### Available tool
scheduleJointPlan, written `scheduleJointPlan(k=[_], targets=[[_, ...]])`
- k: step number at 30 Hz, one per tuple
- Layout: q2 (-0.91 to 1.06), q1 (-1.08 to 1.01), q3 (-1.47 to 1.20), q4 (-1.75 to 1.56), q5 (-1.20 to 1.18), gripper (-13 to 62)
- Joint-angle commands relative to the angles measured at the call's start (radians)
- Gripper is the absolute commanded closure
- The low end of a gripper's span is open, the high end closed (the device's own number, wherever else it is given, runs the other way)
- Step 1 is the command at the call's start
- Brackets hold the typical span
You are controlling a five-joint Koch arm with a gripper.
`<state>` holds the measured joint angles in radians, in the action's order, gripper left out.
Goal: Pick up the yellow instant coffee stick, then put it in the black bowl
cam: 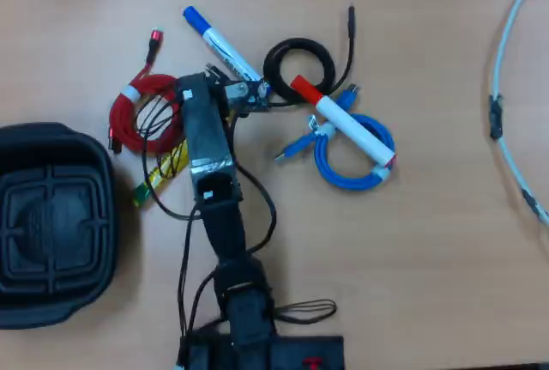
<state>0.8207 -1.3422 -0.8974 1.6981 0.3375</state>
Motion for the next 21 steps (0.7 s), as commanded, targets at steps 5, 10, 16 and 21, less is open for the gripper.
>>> scheduleJointPlan(k=[5, 10, 16, 21], targets=[[-0.015, -0.003, 0.061, 0.087, 0.002, 9.7], [-0.02, -0.002, 0.06, 0.086, 0.002, 34.7], [-0.021, -0.006, 0.048, 0.087, 0.0, 54.6], [-0.02, -0.008, 0.046, 0.089, -0.008, 56.1]])
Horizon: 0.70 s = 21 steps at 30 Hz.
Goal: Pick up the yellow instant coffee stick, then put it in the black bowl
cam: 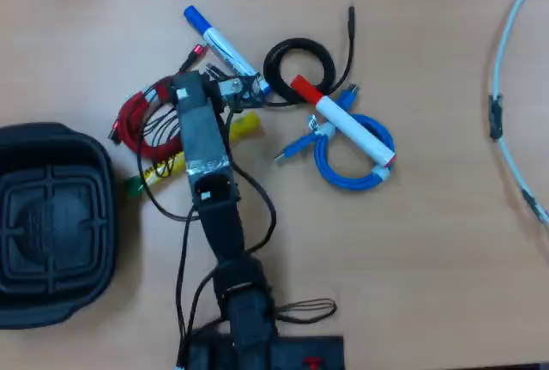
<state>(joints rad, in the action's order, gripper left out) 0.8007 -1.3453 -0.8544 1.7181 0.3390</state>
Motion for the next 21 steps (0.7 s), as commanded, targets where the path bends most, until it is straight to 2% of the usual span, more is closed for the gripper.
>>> scheduleJointPlan(k=[1, 12, 21], targets=[[0.0, -0.005, 0.003, 0.071, -0.009, 56.2], [0.029, 0.008, 0.008, 0.121, -0.149, 56.2], [0.293, 0.06, 0.002, 0.16, -0.147, 56.2]])
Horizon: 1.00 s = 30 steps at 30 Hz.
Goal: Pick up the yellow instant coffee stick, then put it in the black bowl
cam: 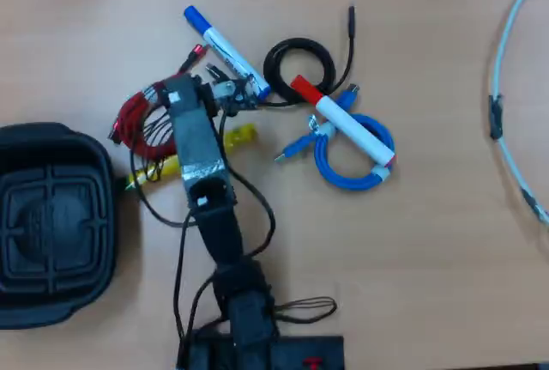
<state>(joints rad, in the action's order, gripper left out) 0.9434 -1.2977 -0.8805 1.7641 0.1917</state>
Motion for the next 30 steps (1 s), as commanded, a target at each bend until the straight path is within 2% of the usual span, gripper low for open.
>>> scheduleJointPlan(k=[1, 30], targets=[[0.17, 0.015, 0.028, 0.117, 0.003, 56.2], [0.589, 0.089, 0.017, 0.155, 0.02, 56.2]])
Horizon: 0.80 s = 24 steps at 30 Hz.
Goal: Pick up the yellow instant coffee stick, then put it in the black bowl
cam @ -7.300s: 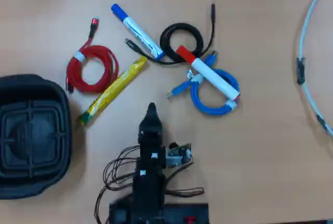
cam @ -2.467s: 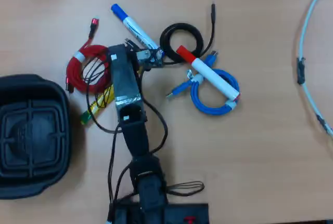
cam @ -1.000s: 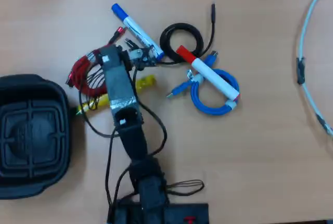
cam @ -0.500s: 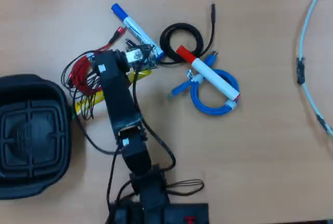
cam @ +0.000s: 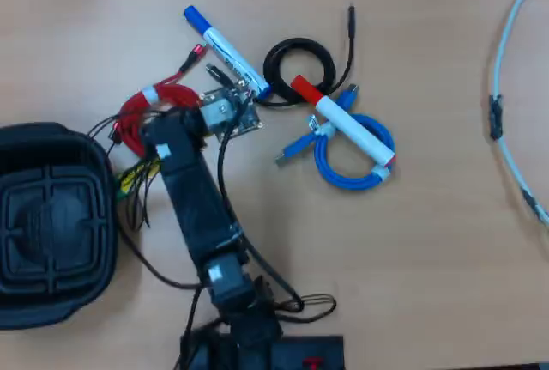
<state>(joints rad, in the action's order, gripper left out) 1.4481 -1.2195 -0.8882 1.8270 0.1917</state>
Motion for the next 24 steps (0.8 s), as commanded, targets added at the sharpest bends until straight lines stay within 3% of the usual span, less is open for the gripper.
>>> scheduleJointPlan(k=[1, 16, 24], targets=[[0.095, 0.015, 0.025, 0.092, 0.02, 56.3], [0.224, 0.015, -0.061, 0.091, 0.005, 56.2], [0.218, -0.155, -0.1, 0.08, -0.009, 56.2]])
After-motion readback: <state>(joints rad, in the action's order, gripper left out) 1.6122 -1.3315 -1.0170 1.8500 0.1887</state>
